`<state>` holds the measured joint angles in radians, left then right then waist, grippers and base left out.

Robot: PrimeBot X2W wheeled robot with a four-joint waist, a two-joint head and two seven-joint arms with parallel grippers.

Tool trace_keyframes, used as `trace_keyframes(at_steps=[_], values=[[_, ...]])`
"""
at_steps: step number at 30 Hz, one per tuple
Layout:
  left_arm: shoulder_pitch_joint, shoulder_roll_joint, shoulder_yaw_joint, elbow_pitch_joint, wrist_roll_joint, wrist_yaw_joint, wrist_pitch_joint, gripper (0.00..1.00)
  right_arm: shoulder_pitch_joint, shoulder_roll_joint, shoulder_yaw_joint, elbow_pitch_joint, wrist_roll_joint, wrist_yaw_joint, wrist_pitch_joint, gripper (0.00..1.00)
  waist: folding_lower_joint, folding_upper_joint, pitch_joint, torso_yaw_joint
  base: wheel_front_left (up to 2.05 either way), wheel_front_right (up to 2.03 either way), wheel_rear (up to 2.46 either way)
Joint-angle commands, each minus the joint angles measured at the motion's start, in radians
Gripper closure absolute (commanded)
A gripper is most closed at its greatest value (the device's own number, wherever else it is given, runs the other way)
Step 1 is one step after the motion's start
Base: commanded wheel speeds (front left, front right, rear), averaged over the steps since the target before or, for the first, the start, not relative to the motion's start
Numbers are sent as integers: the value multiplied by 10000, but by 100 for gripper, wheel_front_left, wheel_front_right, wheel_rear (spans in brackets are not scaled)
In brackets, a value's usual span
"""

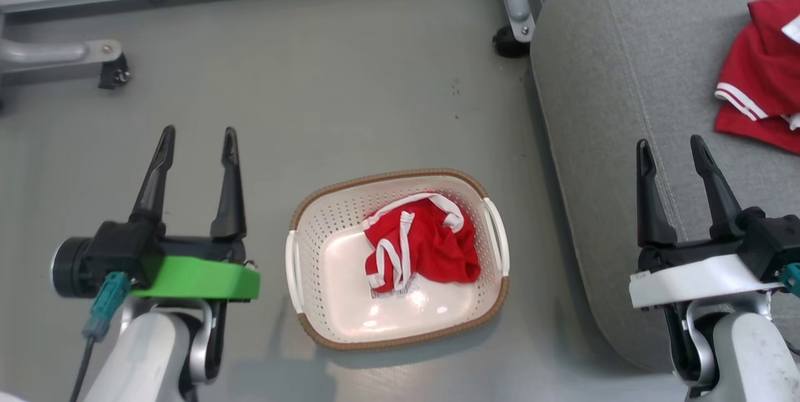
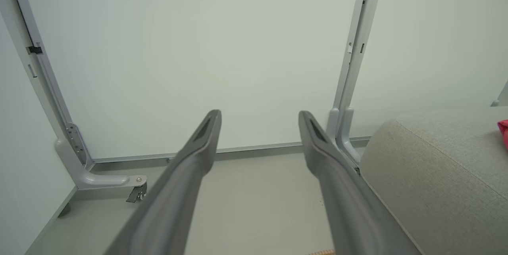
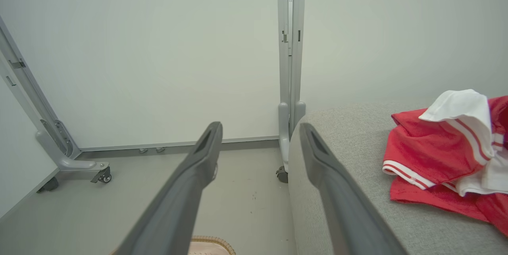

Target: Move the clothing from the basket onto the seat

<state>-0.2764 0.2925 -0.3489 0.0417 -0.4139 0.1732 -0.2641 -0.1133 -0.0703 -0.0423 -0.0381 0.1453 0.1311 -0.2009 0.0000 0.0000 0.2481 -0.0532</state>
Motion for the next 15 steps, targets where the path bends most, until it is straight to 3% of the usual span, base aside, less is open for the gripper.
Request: trace_keyframes(at_steps=[1,15], values=[[308,-21,200,-44,-14,-87,-1,0,244,-40,3,-131,-112,-6,113,0,0,0,-416,388,0,0,0],[2052,-533,1096,301,351,-851,-2,0,1473,-39,181,-713,-224,-6,894,0,0,0,-1438,597,0,0,0]])
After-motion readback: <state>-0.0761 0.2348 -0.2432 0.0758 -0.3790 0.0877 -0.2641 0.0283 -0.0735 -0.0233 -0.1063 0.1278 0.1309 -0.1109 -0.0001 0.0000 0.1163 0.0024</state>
